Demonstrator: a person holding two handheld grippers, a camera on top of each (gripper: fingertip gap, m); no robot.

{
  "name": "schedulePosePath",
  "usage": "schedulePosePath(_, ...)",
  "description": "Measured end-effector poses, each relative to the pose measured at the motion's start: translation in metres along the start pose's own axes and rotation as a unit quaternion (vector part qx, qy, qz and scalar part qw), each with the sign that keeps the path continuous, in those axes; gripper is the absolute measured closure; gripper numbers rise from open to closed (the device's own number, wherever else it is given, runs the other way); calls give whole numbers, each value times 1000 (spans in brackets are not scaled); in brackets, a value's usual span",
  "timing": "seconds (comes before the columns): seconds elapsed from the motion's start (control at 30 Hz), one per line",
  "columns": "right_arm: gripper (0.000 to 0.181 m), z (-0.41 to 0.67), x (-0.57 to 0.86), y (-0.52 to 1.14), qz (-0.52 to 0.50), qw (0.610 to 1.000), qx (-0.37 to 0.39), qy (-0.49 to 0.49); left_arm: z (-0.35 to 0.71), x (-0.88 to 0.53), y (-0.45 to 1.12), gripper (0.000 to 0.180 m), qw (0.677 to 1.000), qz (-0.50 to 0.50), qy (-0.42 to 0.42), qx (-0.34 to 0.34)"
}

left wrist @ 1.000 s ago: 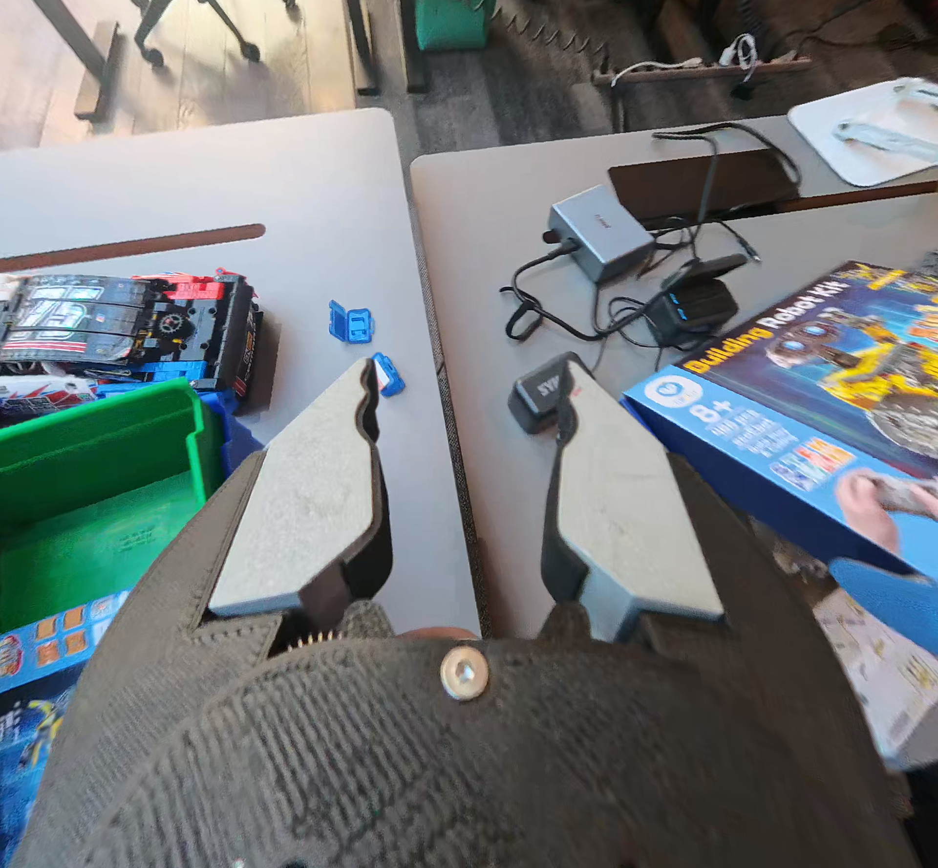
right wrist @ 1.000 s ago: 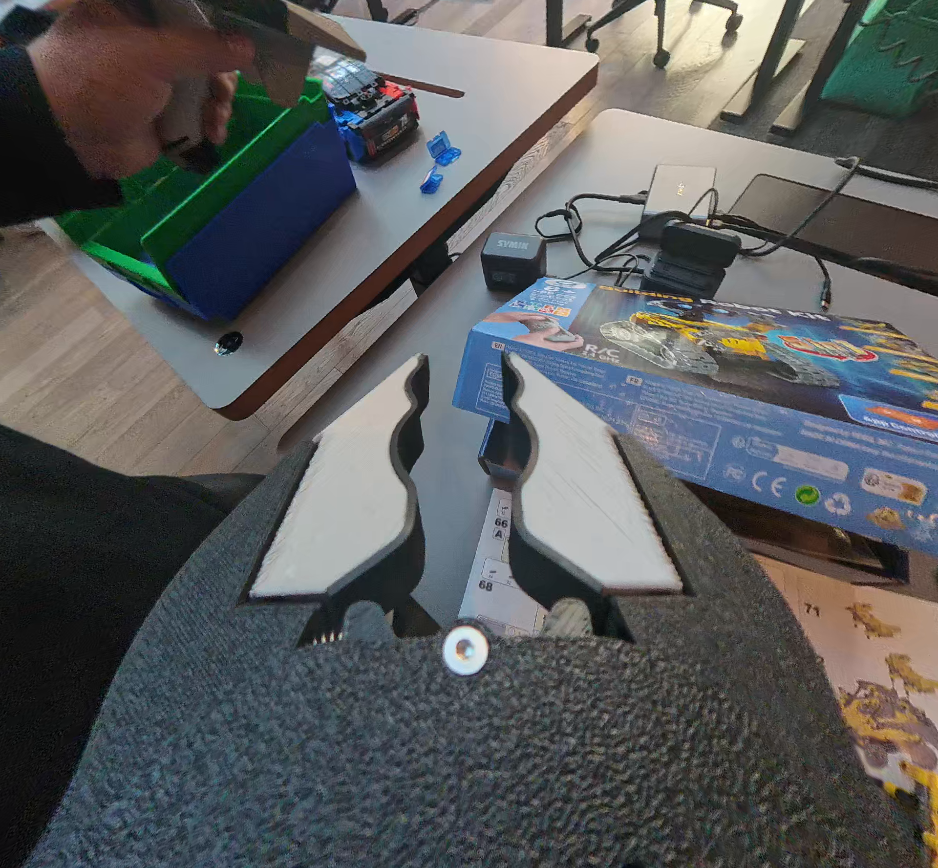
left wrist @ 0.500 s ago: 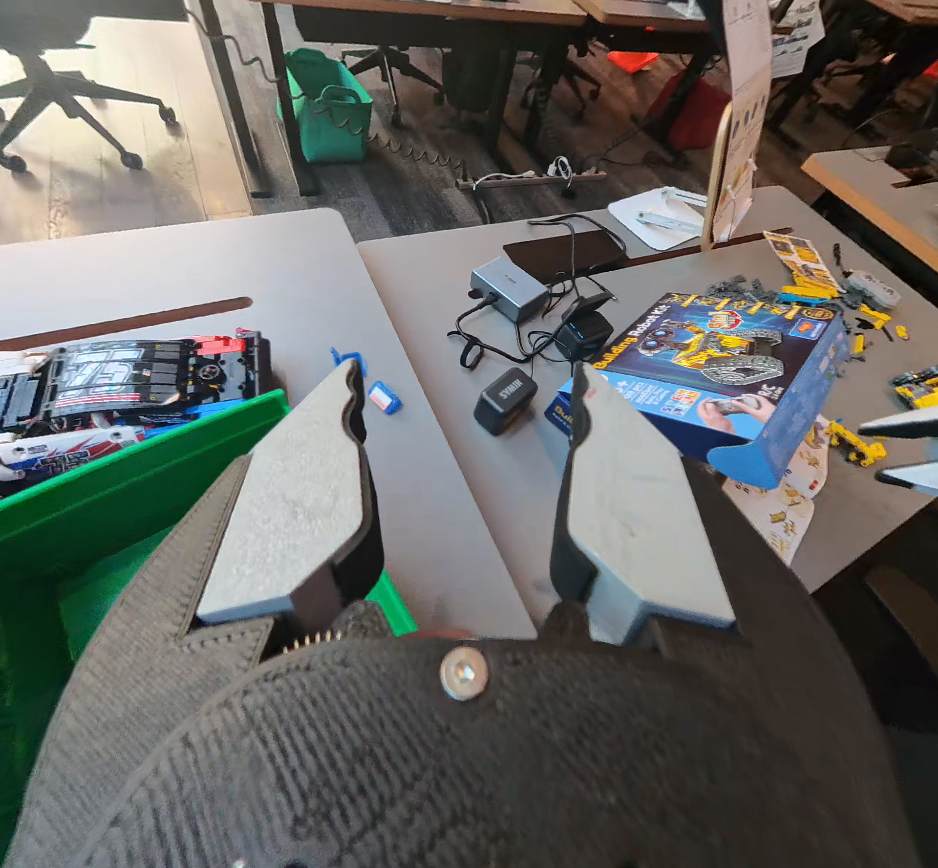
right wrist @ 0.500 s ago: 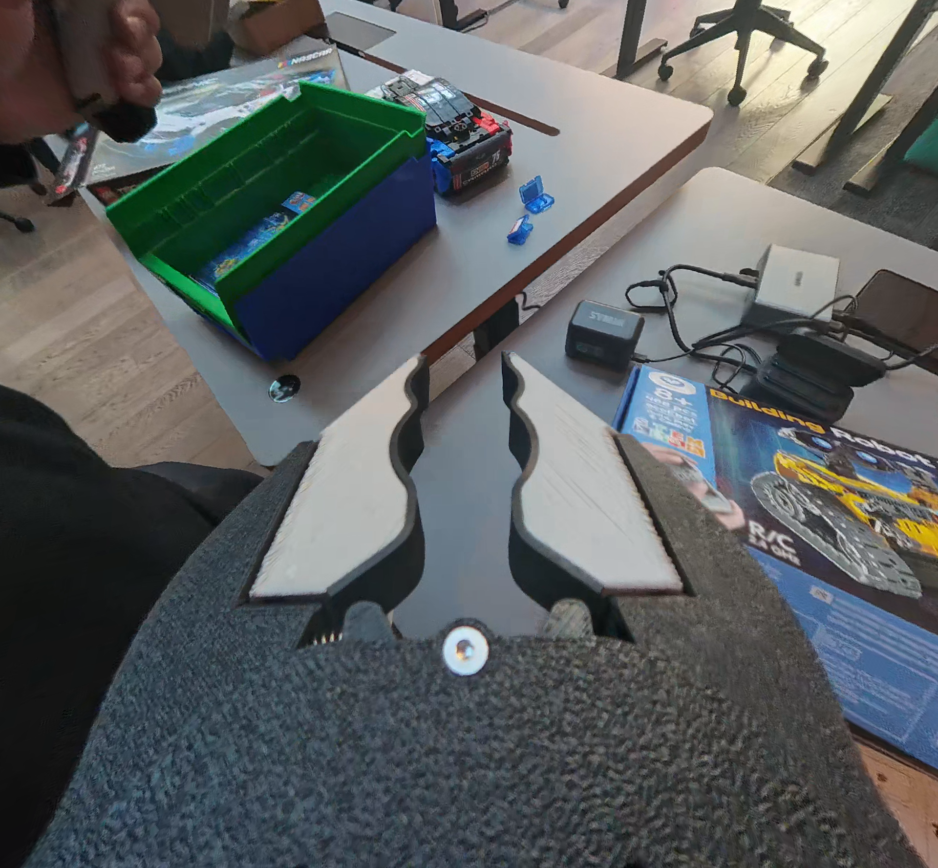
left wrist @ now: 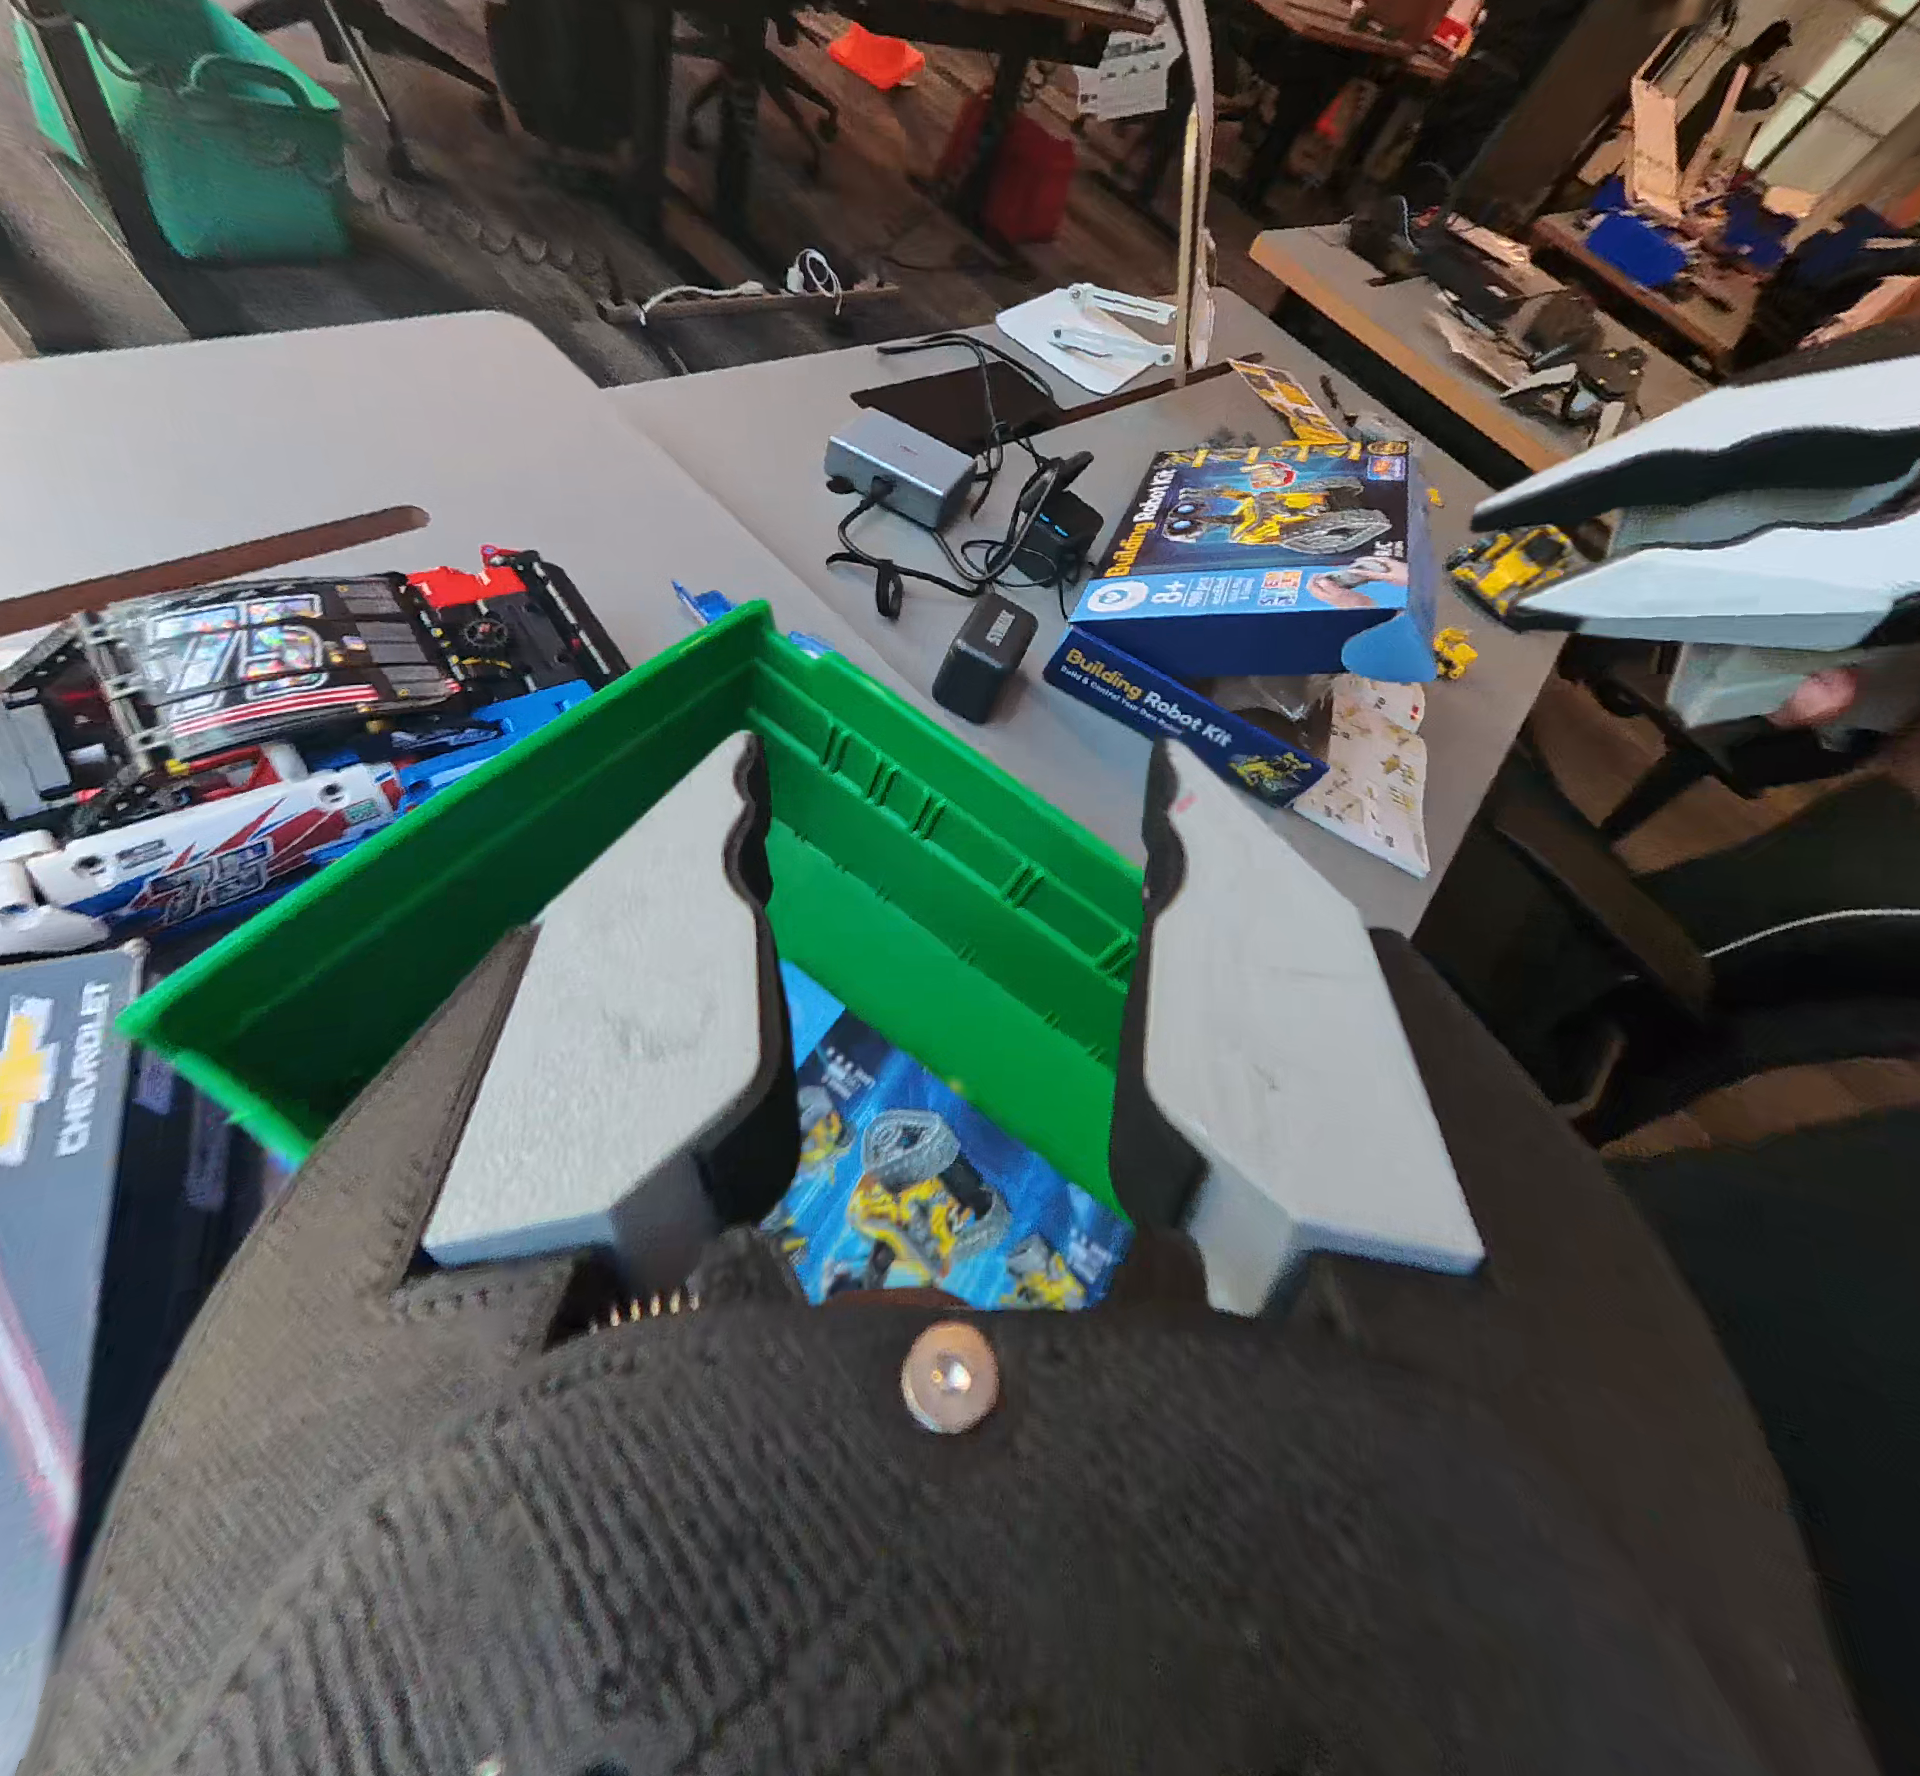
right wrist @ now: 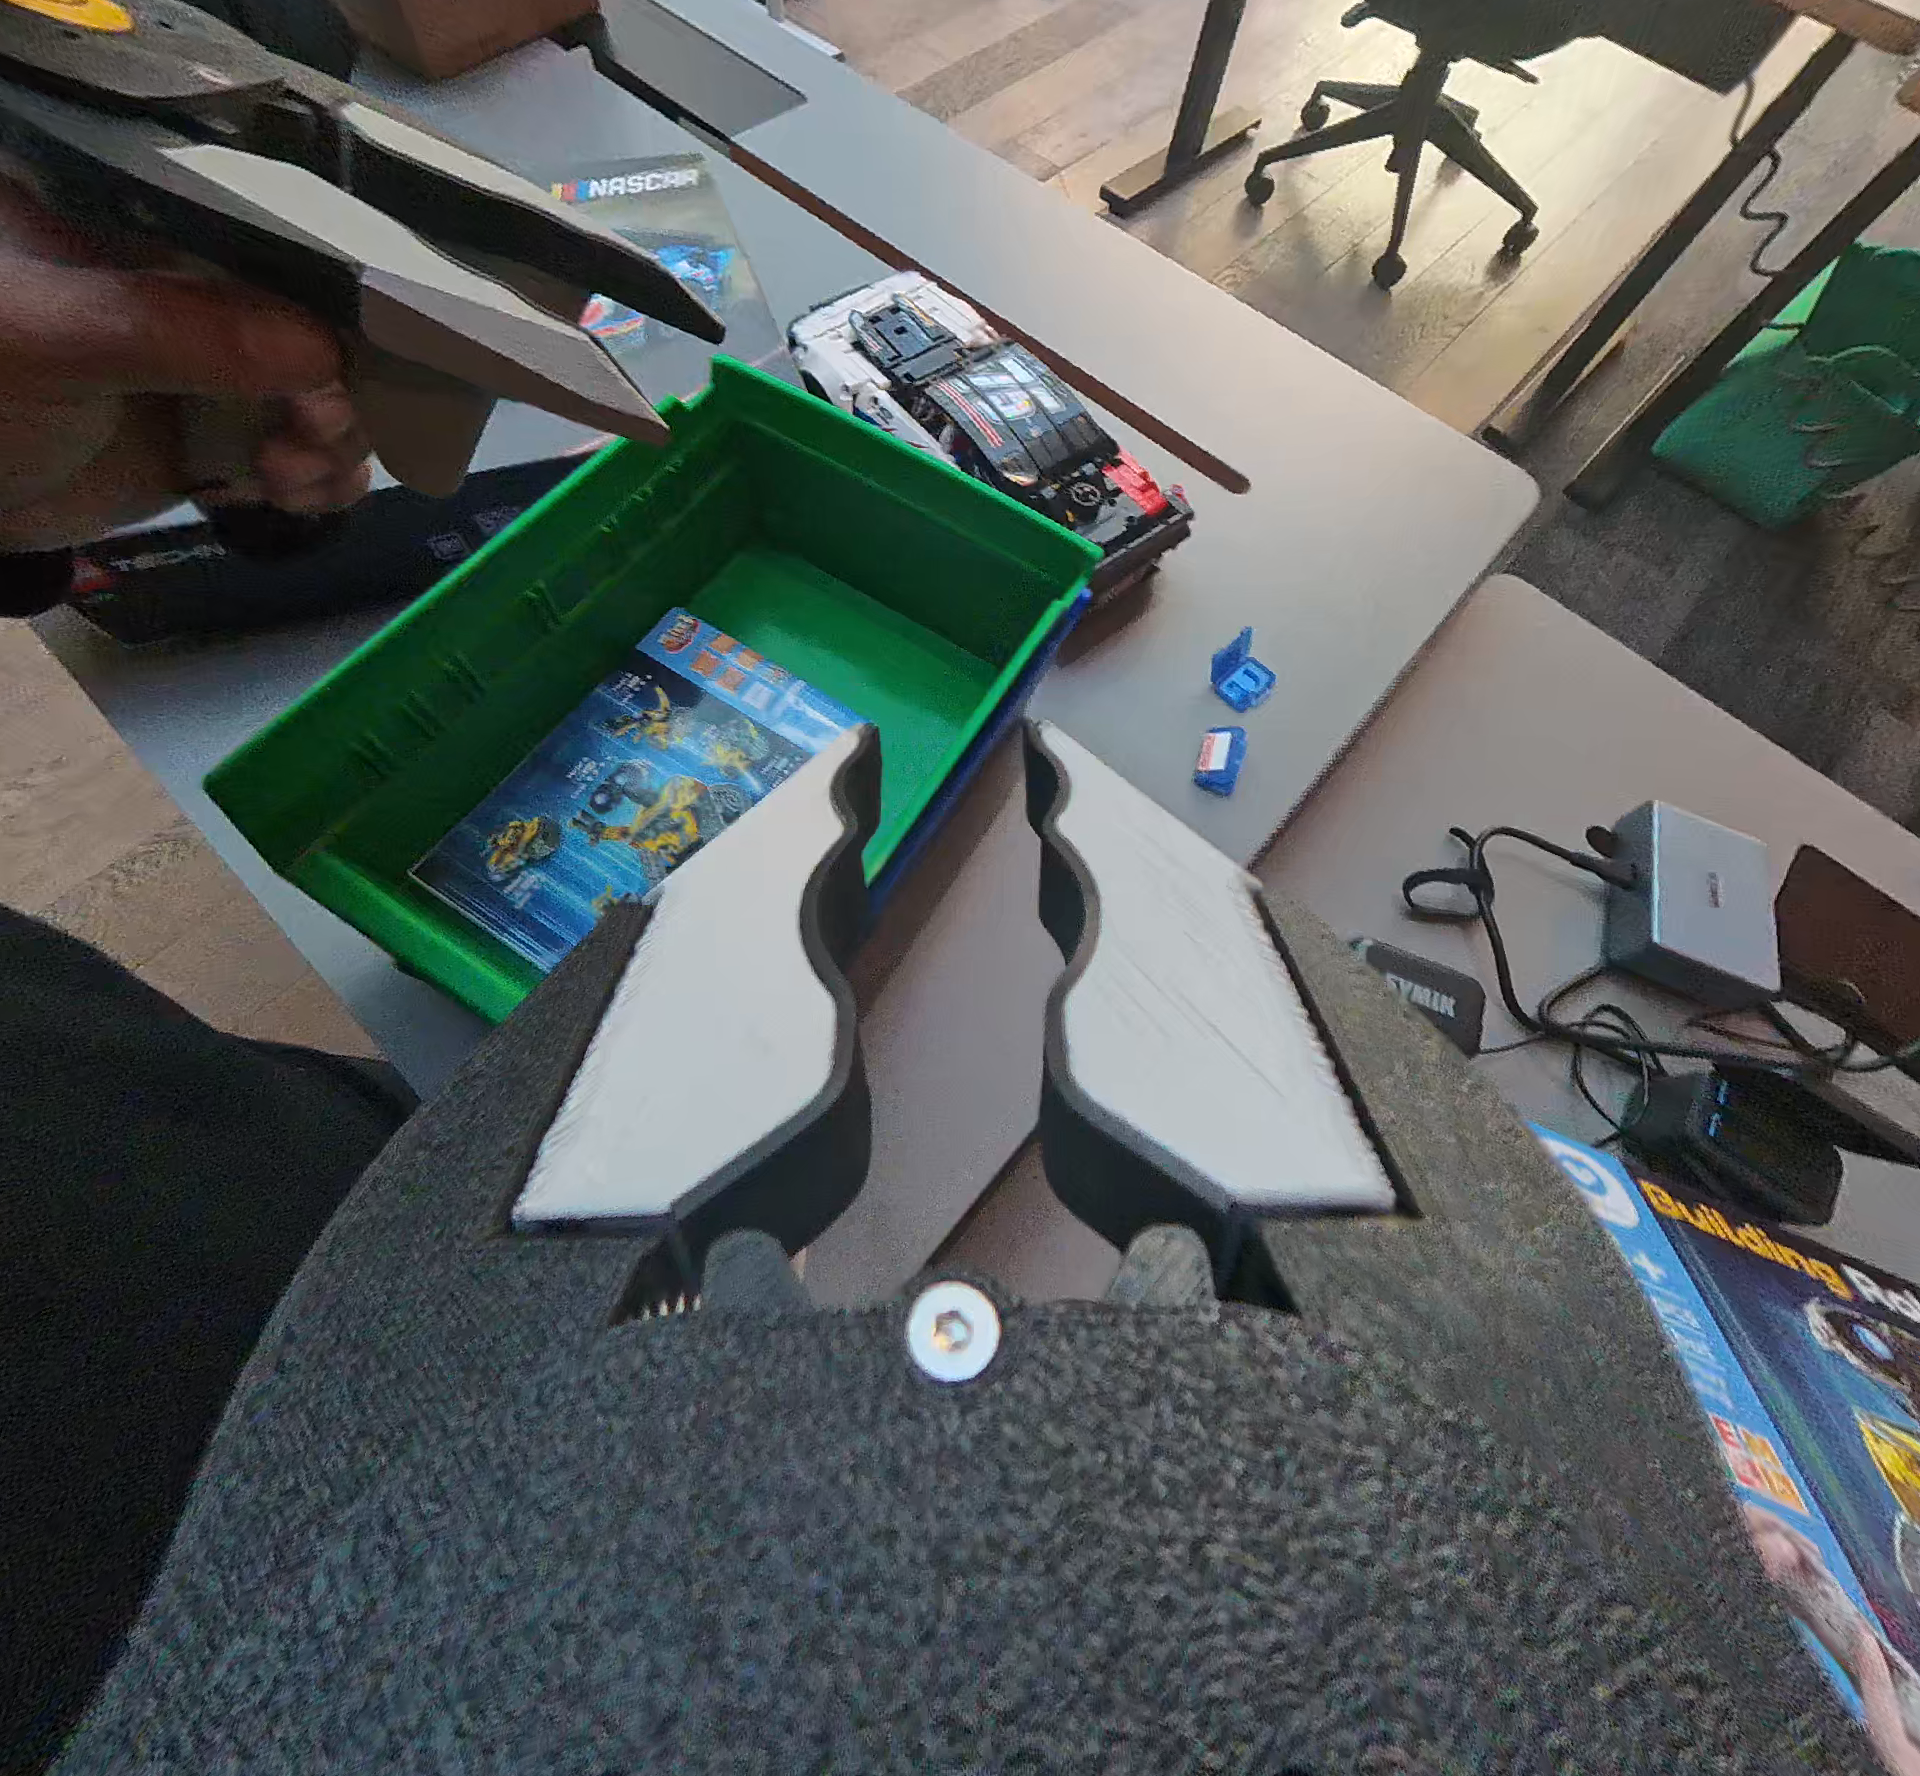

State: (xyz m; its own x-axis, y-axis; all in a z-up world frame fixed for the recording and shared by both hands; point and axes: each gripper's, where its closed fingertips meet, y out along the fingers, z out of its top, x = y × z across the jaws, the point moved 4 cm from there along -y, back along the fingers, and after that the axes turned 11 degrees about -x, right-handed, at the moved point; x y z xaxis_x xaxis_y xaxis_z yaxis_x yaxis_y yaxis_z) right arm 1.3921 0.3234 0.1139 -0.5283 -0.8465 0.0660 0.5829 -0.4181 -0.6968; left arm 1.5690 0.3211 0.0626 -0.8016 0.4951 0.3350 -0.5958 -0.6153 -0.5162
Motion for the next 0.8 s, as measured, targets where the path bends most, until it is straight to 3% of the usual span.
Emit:
schedulePosePath(0.33, 147, 20, -70, 27, 70, 997, 28, -36, -15, -11, -36, 109, 999, 9, 1, -36)
schedulePosePath(0.5, 142, 19, -105, 37, 134, 988, 49, -63, -42, 10, -62, 109, 996, 17, -54, -71)
schedulePosePath(0.8, 137, 47, -146, 55, 162, 978, 50, -124, -92, -11, -128, 108, 990, 92, -69, -78)
